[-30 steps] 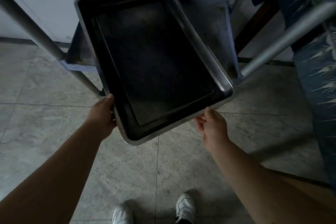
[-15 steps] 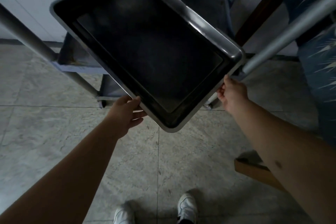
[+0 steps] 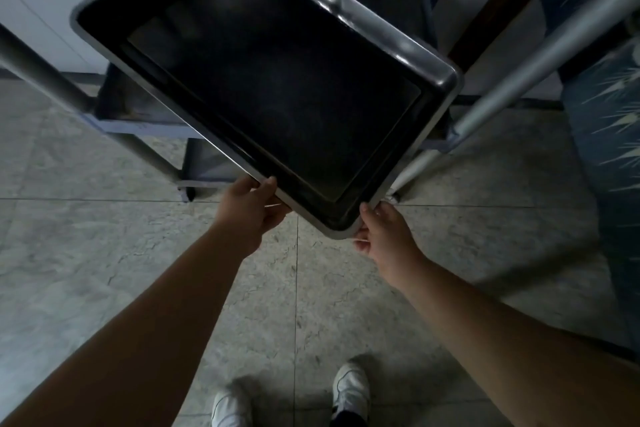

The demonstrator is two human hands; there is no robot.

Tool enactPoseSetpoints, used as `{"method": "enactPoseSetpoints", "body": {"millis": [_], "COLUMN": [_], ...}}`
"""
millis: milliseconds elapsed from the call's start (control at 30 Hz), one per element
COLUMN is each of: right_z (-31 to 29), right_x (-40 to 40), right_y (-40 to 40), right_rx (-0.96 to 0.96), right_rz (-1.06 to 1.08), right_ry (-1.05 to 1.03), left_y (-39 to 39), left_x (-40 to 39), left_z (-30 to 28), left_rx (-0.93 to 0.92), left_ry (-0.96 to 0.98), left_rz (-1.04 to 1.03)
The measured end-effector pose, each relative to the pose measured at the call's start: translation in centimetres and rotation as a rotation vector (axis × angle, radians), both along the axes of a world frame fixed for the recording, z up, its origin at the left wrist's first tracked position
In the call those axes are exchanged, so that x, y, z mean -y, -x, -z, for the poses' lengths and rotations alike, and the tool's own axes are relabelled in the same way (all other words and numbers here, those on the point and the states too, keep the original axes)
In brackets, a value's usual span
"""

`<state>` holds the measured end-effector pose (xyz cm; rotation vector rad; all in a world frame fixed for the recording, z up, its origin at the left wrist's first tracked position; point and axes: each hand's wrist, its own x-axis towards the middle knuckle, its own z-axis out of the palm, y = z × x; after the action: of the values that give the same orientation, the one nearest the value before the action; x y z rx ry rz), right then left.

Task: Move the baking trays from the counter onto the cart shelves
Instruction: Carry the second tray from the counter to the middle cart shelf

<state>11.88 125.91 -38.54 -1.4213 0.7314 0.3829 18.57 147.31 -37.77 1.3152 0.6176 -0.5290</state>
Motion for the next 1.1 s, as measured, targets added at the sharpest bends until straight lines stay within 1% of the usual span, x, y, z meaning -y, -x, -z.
{"method": "enactPoseSetpoints", "body": {"millis": [33, 100, 200, 300, 367, 433, 533, 633, 700, 767, 833, 900, 967, 1000, 1033, 1100], "right_z": [0.0, -0.1, -0.2, -0.3, -0.8, -1.5, -1.9, -1.9, -1.9, -1.4, -0.5, 0.0, 0.0, -0.1, -0.2, -0.3], "right_x": [-0.2, -0.1, 0.8, 2.4, 3.7, 5.0, 6.7, 7.8, 7.7, 6.9, 5.2, 3.9, 3.7, 3.9, 4.4, 5.5], "right_y": [0.2, -0.2, -1.0, -2.3, -3.9, -5.8, -8.3, -10.1, -10.2, -9.2, -7.6, -7.2, -8.5, -9.5, -10.4, -11.6], "right_rx": [-0.003, 0.016, 0.045, 0.040, 0.039, 0.015, 0.000, 0.021, 0.049, 0.062, 0.068, 0.102, 0.123, 0.129, 0.135, 0.136], "right_rz": [0.040, 0.071, 0.056, 0.064, 0.037, 0.020, 0.002, 0.065, 0.157, 0.282, 0.329, 0.384, 0.536, 0.617, 0.667, 0.658], "right_ry": [-0.076, -0.121, -0.057, -0.030, -0.005, 0.012, 0.109, 0.198, 0.210, 0.120, -0.013, -0.104, -0.171, -0.208, -0.221, -0.187], "left_y": [0.0, -0.1, -0.6, -1.6, -2.6, -3.5, -4.7, -5.5, -5.9, -6.3, -6.6, -6.9, -7.2, -7.6, -8.0, -8.8], "left_x": [0.1, 0.3, 0.7, 1.7, 2.7, 3.8, 5.4, 6.8, 7.6, 8.4, 9.2, 9.4, 8.4, 7.4, 6.1, 3.5], "left_z": [-0.1, -0.1, 0.0, 0.1, 0.1, -0.1, -0.2, -0.2, -0.3, -0.4, -0.6, -0.7, -1.0, -1.1, -1.1, -1.3], "left_rx": [0.001, -0.002, -0.017, -0.041, -0.040, -0.032, -0.019, -0.020, -0.026, -0.036, -0.041, -0.043, -0.035, -0.016, 0.006, 0.041], "left_ry": [0.008, 0.007, 0.013, 0.048, 0.108, 0.166, 0.139, 0.131, 0.133, 0.156, 0.180, 0.164, 0.176, 0.175, 0.152, 0.084], "left_rz": [-0.006, 0.012, 0.062, 0.062, 0.007, -0.107, -0.241, -0.256, -0.269, -0.277, -0.258, -0.169, -0.101, -0.122, -0.187, -0.331]}}
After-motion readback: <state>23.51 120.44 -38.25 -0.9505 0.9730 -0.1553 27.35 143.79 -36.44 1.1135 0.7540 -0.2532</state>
